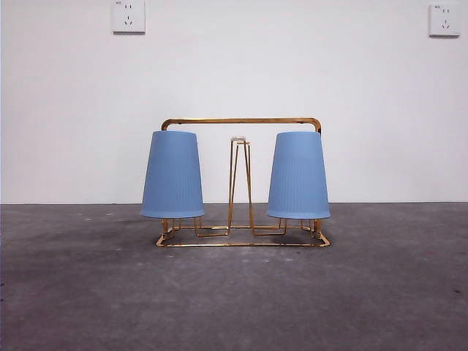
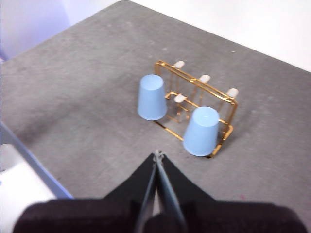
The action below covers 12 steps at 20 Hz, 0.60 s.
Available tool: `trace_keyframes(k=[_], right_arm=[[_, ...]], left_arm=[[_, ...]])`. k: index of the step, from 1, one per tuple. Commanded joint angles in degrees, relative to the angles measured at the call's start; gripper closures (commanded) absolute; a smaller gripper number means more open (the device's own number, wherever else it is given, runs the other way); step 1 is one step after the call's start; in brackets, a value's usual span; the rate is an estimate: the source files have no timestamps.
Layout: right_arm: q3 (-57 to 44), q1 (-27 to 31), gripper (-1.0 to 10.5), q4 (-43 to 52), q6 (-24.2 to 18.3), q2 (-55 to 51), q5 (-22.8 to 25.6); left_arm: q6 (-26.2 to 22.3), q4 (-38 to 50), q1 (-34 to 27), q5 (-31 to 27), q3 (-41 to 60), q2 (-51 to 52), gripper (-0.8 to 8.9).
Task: Pick up cup 1,put cup 1 in the cup rack,pick up cup 2,put cup 2 in the cup rack
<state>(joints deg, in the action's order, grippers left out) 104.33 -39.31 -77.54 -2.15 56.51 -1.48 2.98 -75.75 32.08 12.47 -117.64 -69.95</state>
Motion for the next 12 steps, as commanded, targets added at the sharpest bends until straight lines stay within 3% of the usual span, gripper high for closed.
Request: trace_keyframes(k=[1, 5, 12], right_arm=[[-0.46, 0.00, 9.4, -1.33, 0.48, -0.02, 2.29], [-0.46, 0.00, 9.4, -1.31, 0.48, -0.02, 4.81], [-0.46, 0.00, 9.4, -1.33, 0.48, 0.00, 4.96]], left_arm=[[-0.66, 0.20, 0.15, -0.04, 0.44, -0.02, 8.17], [-0.68, 0.20, 0.15, -0.04, 0.44, -0.13, 8.17], [-1.81, 0.39, 0.13, -0.31, 0.44, -0.35, 8.17]])
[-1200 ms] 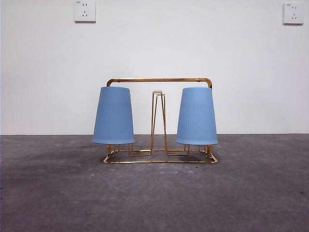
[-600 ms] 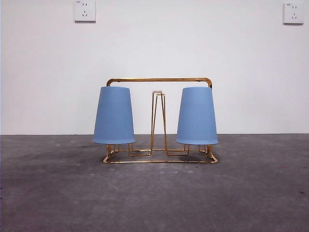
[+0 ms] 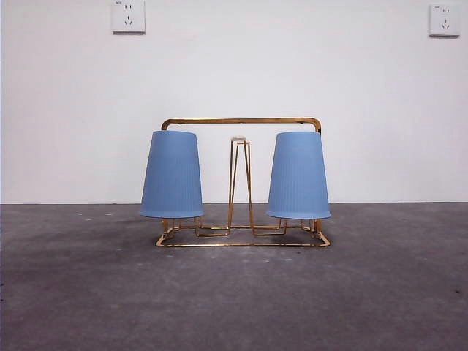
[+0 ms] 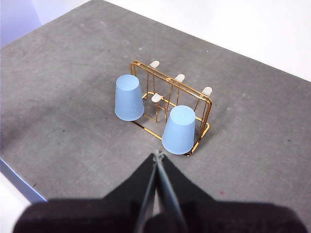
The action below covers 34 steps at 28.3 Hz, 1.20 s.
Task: Pick up cup 1,put cup 1 in the cup rack,pick up cup 2,put cup 2 in the cup rack
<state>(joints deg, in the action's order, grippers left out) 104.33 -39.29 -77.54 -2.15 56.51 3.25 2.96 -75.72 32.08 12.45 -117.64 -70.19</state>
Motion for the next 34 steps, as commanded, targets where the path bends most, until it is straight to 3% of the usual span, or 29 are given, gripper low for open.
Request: trace_keyframes(k=[1, 5, 9, 13, 18, 23, 26, 34], right_arm=[[-0.46, -0.02, 9.4, -1.31, 0.48, 0.00, 0.24], [-0.46, -0.02, 9.4, -1.31, 0.48, 0.00, 0.24], [-0.46, -0.02, 9.4, -1.31, 0.48, 0.00, 0.24], [-0.46, -0.02, 9.4, -1.31, 0.48, 0.00, 0.24], [-0.46, -0.02, 9.4, -1.33, 0.48, 0.00, 0.24], [-0.46, -0.02, 9.4, -1.31, 0.48, 0.24, 0.24], [-0.46, -0.02, 9.4, -1.33, 0.48, 0.66, 0.24], [-0.46, -0.02, 9.4, -1.31, 0.48, 1.53, 0.26]], left_arm=[[-2.27, 0.37, 0.09, -0.81, 0.44, -0.17, 8.17], [-3.89, 0.39, 0.04, -5.55, 0.44, 0.24, 8.17], [-8.74, 2.51, -2.40, -11.78, 0.70, 1.79, 8.17], [-15.74, 11.61, -10.86, -8.98, 5.05, 6.01, 8.17], [-20.90, 32.94, -21.55, 4.46, 25.29, 18.01, 8.17], [-21.20, 53.40, -28.65, 3.52, 51.25, 30.23, 8.17], [-19.54, 61.44, -31.28, 3.61, 65.42, 36.17, 8.17], [-17.09, 68.04, -32.92, 3.43, 91.97, 49.18, 8.17]])
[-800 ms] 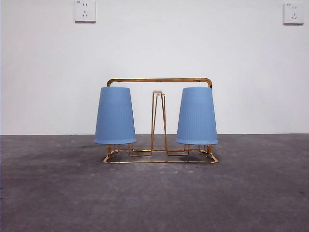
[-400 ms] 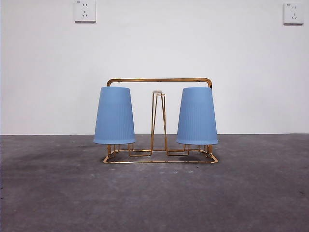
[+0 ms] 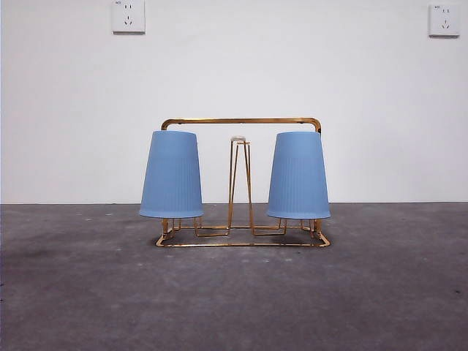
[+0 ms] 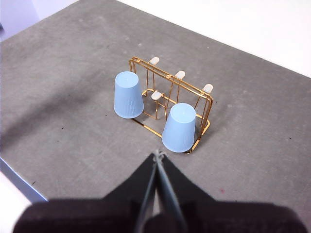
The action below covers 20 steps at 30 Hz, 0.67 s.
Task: Pick up cup 1,put cup 1 in the cup rack,pick up cup 2,put cup 2 in the cup rack
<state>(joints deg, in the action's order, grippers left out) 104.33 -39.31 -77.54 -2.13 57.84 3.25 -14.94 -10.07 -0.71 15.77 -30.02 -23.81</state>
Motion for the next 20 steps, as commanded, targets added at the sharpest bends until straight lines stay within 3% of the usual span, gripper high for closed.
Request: trace_keyframes(k=[1, 11, 20], right_arm=[[-0.46, 0.00, 9.4, -1.31, 0.46, 0.57, 0.24], [-0.46, 0.00, 9.4, -1.31, 0.46, 3.52, 0.24], [-0.46, 0.00, 9.4, -1.31, 0.46, 7.13, 0.24]], left_arm=[[0.87, 2.36, -0.13, -0.02, 6.49, 4.07, 8.17], [1.51, 1.84, -0.13, -0.81, 21.31, 16.59, 8.17], [6.38, 0.20, -0.13, -0.74, 29.20, 23.61, 8.17]])
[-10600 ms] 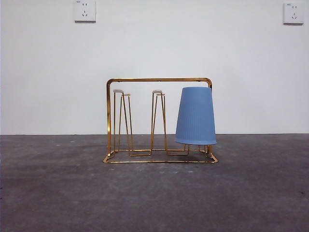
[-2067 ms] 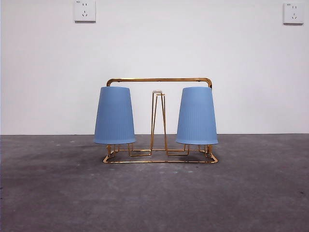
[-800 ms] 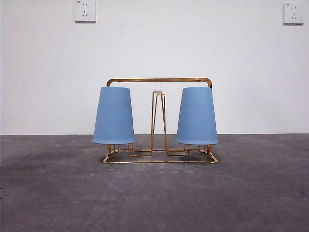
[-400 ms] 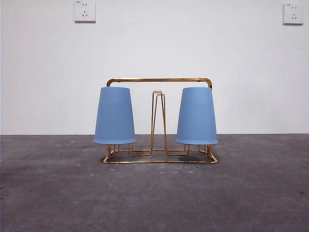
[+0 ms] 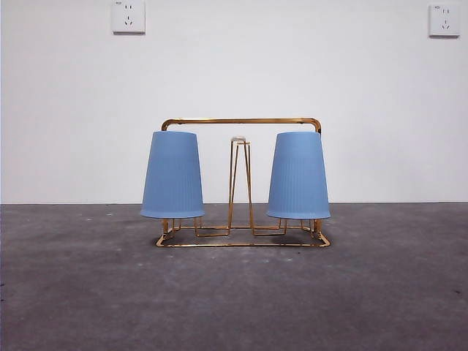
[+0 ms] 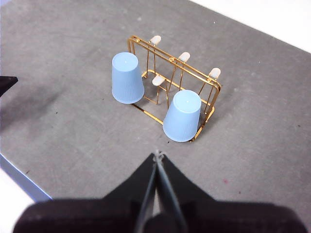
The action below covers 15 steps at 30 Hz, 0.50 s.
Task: Pick up cup 1,put cup 1 in the cup rack,pick up cup 2,put cup 2 in the cup rack
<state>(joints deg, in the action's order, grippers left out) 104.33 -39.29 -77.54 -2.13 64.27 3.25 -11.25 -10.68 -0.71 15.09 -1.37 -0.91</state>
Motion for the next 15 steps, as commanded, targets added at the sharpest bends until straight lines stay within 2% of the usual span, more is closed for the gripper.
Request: trace_keyframes(k=[1, 4, 15], right_arm=[[-0.46, -0.02, 9.4, -1.31, 0.46, 1.22, 0.24], [-0.46, -0.02, 9.4, -1.31, 0.46, 2.62, 0.24], [-0.46, -0.02, 9.4, -1.31, 0.46, 6.93, 0.24]], left_arm=[[3.63, 1.11, -0.13, 0.31, 0.55, 0.70, 8.17], [6.49, 1.05, -0.11, 0.57, 0.55, 0.70, 8.17], [6.51, 1.05, -0.22, -0.09, 0.52, -1.70, 8.17]])
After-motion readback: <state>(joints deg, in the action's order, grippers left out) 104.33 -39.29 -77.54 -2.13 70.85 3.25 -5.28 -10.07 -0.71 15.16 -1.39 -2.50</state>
